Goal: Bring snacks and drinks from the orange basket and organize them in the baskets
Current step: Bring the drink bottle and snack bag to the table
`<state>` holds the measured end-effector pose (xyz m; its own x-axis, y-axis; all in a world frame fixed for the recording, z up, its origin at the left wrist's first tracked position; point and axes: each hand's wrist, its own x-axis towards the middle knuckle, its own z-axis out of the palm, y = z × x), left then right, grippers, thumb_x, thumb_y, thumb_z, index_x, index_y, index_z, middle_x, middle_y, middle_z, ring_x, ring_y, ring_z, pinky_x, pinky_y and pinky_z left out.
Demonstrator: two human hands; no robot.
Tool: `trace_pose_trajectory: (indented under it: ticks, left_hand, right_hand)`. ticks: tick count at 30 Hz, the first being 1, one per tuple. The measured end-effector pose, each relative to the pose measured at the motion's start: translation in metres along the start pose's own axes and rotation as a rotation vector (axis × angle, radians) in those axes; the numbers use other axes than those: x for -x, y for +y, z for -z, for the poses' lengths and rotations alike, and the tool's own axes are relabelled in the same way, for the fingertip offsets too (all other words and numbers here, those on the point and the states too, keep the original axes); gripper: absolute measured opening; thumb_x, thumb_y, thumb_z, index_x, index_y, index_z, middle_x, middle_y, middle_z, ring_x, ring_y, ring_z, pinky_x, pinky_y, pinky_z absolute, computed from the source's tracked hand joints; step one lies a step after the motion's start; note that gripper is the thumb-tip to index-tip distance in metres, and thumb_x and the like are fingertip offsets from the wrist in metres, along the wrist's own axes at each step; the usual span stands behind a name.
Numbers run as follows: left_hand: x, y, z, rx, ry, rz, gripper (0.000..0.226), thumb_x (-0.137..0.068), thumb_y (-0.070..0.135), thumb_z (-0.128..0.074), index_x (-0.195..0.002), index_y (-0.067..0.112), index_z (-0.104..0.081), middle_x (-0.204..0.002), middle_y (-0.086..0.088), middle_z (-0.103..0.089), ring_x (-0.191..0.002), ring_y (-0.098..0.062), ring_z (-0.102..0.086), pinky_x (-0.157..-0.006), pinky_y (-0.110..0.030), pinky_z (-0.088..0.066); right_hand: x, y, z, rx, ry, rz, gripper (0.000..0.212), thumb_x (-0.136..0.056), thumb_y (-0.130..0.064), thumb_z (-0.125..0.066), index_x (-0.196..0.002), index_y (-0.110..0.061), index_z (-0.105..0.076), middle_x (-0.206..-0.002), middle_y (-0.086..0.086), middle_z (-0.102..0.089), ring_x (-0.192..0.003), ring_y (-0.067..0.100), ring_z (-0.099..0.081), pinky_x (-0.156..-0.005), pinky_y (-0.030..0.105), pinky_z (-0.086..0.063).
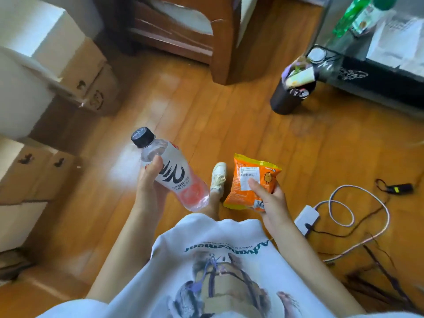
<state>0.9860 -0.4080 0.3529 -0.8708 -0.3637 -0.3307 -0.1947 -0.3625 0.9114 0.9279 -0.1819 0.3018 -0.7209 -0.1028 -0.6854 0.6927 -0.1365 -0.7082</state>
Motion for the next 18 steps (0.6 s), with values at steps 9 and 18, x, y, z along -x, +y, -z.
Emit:
trace_pose_trajectory:
  ticks: [9, 18]
  left_hand:
    - [-0.162, 0.032, -0.117, -0.096, -0.257, 0.076, 0.073, -0.056, 0.065, -0.071, -0.107, 0.015, -0.056, -0.090, -0.003, -0.061, -0.080, -0.021, -0.061, -0.066, -0.035, -0.049]
    - [-0.275, 0.049, -0.233, -0.180, -0.465, 0.180, 0.087, -0.051, 0.068, -0.071, -0.114, 0.012, -0.051, -0.090, -0.004, -0.061, -0.080, -0.021, -0.061, -0.063, -0.032, -0.050]
  right_hand:
    - [-0.099, -0.112, 0.022, -0.108, 0.164, 0.077, 0.020, -0.079, -0.018, -0.069, -0.097, -0.025, -0.062, -0.094, -0.003, -0.072, -0.081, 0.013, -0.070, -0.063, 0.029, -0.056]
    - [-0.165, -0.189, 0.064, -0.243, 0.322, 0.131, 0.022, -0.074, -0.024, -0.073, -0.094, -0.030, -0.066, -0.093, -0.008, -0.075, -0.086, 0.013, -0.071, -0.072, 0.032, -0.055]
